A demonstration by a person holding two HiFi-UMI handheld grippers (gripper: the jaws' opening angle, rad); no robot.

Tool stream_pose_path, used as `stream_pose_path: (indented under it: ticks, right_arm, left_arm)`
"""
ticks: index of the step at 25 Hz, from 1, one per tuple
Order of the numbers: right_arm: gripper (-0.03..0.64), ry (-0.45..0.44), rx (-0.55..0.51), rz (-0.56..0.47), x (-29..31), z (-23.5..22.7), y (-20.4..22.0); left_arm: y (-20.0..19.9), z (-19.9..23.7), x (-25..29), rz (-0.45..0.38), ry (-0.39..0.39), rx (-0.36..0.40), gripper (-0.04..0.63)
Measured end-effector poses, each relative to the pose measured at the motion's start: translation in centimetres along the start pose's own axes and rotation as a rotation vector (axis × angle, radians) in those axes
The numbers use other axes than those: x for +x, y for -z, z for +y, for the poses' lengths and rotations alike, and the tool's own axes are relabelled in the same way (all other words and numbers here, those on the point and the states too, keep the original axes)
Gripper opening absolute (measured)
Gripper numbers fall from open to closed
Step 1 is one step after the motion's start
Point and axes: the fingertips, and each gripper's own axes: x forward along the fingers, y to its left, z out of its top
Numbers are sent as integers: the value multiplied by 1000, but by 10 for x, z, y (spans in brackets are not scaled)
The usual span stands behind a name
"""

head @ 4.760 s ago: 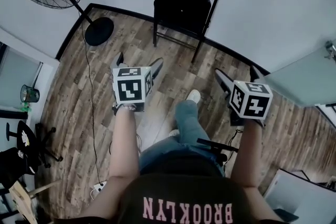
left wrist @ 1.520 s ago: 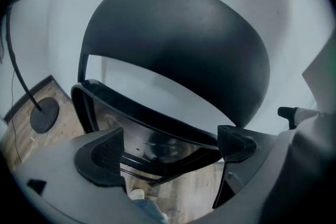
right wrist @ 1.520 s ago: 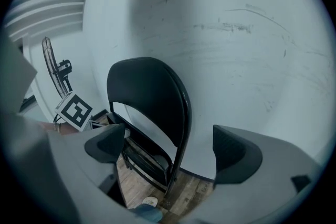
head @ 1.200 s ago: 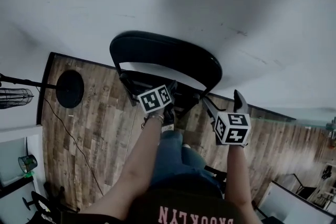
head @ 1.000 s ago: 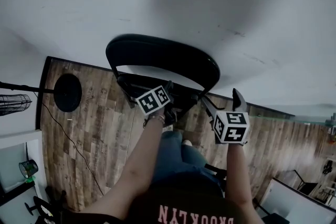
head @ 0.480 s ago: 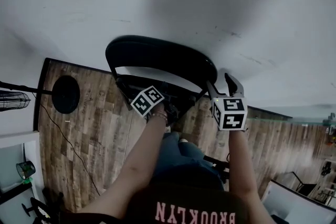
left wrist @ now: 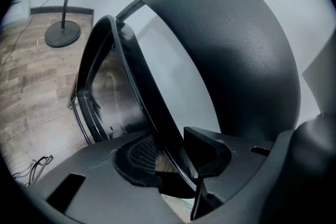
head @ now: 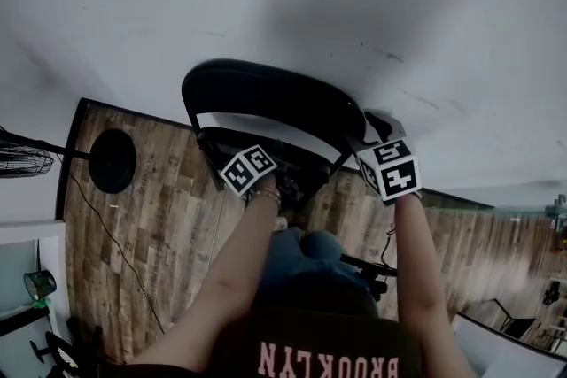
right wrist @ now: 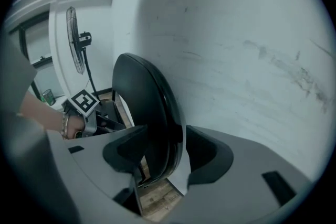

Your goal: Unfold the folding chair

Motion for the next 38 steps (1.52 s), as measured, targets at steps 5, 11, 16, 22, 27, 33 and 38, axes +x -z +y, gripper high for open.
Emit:
stream_pose_path:
  ticks: [5, 11, 16, 22, 27, 33, 38]
  right_arm:
    - [215, -32, -95, 13, 7, 6, -8]
    - [179, -30, -124, -4, -1, 7, -7]
    - [176, -45, -135, -24, -8, 12, -6]
    - [176, -75, -148, -37, -24, 26, -3]
    - [175, -105, -154, -40, -40, 42, 1]
    - [176, -129, -170, -61, -61, 63, 8]
    - [178, -128, -178, -91, -75, 79, 13]
  left_arm:
    - [0, 1, -1, -7, 2, -7, 137]
    - [1, 1, -2, -24, -10, -12, 133]
    - [4, 4, -10, -49, -12, -14, 133]
    - [11, 8, -25, -79, -28, -22, 135]
    - [18, 14, -41, -98, -38, -11, 141]
    - [28, 24, -62, -118, -30, -21, 141]
    - [34, 31, -77, -131, -28, -28, 143]
